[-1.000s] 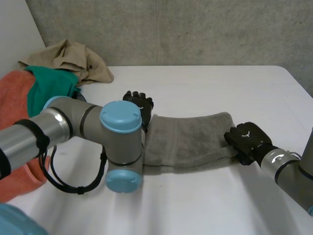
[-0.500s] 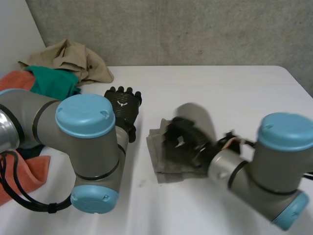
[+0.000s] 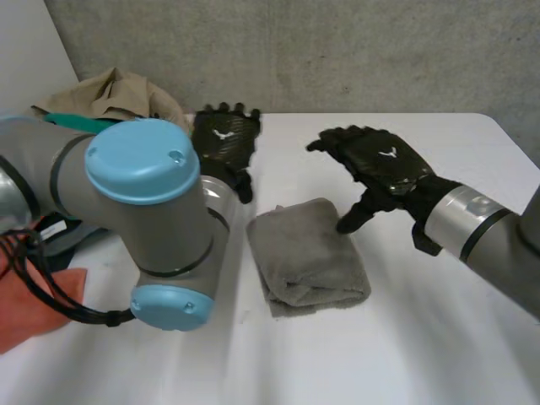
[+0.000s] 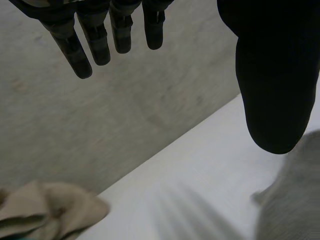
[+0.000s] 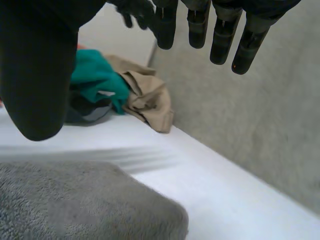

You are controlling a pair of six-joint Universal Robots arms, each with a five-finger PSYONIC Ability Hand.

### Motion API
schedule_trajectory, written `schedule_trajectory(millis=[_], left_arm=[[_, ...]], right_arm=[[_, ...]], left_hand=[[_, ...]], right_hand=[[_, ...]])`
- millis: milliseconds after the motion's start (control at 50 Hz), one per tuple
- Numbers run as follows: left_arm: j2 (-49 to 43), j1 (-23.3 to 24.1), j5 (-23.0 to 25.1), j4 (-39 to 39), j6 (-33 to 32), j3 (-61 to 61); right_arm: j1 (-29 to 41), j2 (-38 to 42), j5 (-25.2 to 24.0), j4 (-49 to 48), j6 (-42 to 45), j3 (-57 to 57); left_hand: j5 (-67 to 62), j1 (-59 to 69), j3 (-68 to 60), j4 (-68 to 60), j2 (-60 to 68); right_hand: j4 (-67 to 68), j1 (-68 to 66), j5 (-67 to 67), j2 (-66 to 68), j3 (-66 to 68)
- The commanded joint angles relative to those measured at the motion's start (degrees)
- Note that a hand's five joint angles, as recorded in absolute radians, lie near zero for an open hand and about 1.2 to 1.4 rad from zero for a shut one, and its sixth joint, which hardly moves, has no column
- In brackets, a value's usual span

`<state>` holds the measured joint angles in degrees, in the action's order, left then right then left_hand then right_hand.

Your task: Fold the laundry.

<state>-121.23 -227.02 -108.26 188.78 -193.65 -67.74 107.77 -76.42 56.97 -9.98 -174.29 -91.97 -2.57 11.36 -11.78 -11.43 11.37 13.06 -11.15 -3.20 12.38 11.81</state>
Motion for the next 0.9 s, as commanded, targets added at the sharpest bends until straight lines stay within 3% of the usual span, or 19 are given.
schedule_trajectory(millis=[20, 160, 320, 520, 720, 900], left_arm=[[-5.5, 3.8, 3.7, -3.0, 4.6, 2.4], [-12.9, 3.9, -0.1, -10.6, 4.8, 4.8], [-15.3, 3.1, -1.4, -14.7, 4.8, 3.8], [-13.4, 3.6, -2.6, -16.3, 4.5, 2.8], [-1.6, 3.1, -2.7, -15.6, 5.0, 0.7], [3.4, -2.5, -2.4, -12.7, 5.2, -8.5]], right_arm=[[-1.4, 10.5, 0.9, 12.1, 6.1, 5.9], [-1.2, 21.1, 6.0, 19.4, 10.4, 13.2], [-0.9, 25.5, 12.1, 20.1, 14.0, 16.5], [0.9, 19.4, 11.5, 19.0, 15.2, 13.6], [0.0, 8.5, 12.0, 12.5, 4.8, 3.8], [-6.7, 7.4, 11.8, 12.8, 0.1, -4.4]], left_hand=[[-1.8, 3.1, -2.6, -3.0, 3.0], [-2.2, 3.4, -3.0, -3.3, 3.4], [-2.0, 3.2, -2.8, -3.2, 3.2], [-1.2, 2.4, -2.0, -2.3, 2.4], [0.3, 0.9, -0.5, -0.8, 0.9], [0.0, 1.2, -0.8, -1.1, 1.2]], right_hand=[[-3.1, 1.2, 3.2, -2.4, -1.8], [-3.1, 1.2, 3.2, -2.4, -1.8], [-3.1, 1.2, 3.2, -2.4, -1.8], [-3.1, 1.2, 3.2, -2.4, -1.8], [-3.1, 1.2, 3.2, -2.4, -1.8], [1.2, -3.1, -1.1, 1.9, 2.5]])
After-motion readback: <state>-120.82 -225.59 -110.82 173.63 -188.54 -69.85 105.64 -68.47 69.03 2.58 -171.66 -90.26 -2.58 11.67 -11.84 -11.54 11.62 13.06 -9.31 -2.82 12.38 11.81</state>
